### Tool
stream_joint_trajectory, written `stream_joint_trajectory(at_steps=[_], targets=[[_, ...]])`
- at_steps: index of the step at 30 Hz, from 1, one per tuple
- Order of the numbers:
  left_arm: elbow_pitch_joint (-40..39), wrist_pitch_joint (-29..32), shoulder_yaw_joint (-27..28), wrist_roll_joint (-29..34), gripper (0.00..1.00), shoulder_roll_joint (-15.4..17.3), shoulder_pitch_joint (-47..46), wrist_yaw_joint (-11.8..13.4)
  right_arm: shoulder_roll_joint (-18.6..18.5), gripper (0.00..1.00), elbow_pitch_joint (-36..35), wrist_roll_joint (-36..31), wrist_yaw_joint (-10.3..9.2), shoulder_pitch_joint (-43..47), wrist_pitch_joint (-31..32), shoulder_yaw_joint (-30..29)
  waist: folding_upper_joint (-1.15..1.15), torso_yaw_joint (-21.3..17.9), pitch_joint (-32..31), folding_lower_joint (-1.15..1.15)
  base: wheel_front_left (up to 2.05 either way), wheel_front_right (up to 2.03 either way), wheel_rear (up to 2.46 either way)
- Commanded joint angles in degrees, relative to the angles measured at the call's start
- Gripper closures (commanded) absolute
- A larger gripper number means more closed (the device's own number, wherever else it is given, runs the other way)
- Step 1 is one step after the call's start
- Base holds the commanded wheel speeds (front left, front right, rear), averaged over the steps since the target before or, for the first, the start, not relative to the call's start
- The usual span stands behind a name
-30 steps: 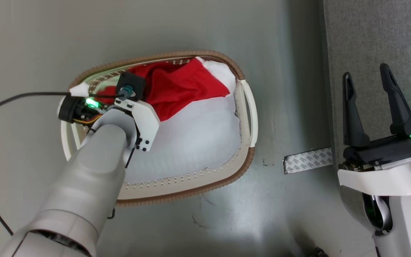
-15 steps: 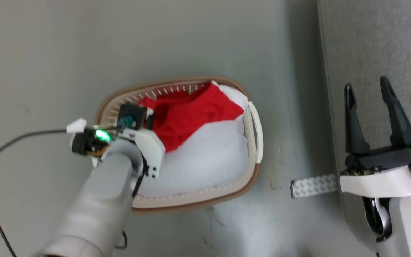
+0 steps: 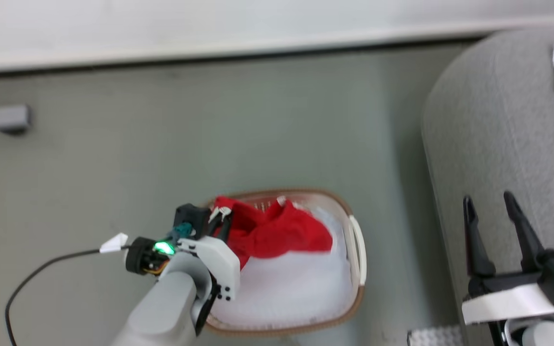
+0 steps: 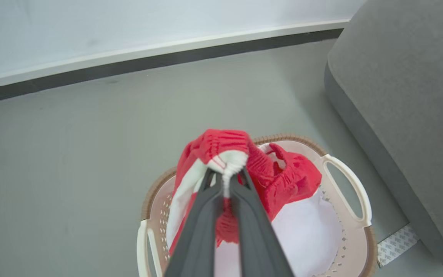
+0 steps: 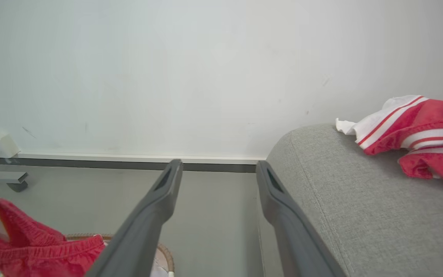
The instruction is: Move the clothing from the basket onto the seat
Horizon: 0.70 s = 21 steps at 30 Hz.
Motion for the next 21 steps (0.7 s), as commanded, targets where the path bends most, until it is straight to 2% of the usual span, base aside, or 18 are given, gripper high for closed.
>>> stream_joint_trajectory(at_steps=[1,12,21], targets=[[-0.40,-0.04,-0.07,-0.45,1.00,0.12,1.23,0.39,-0.04,0.00,0.23,0.18,-0.15,1.24,0.00,-0.30,0.00,2.34,-6.64,0.02,0.00,0.00,0.00],[-9.50,0.05,0.21,-2.26,1.00,0.28,5.54,2.23,-0.03,0.00,2.05,0.15,-0.15,7.48,-0.01,-0.70,0.00,3.56,-17.58,0.02,0.00,0.00,0.00],[-18.81,2.80,0.37,-3.29,1.00,1.95,8.12,3.65,-0.03,0.00,2.75,-0.67,-0.15,11.16,0.00,-1.13,0.00,3.97,-23.12,0.02,0.00,0.00,0.00]])
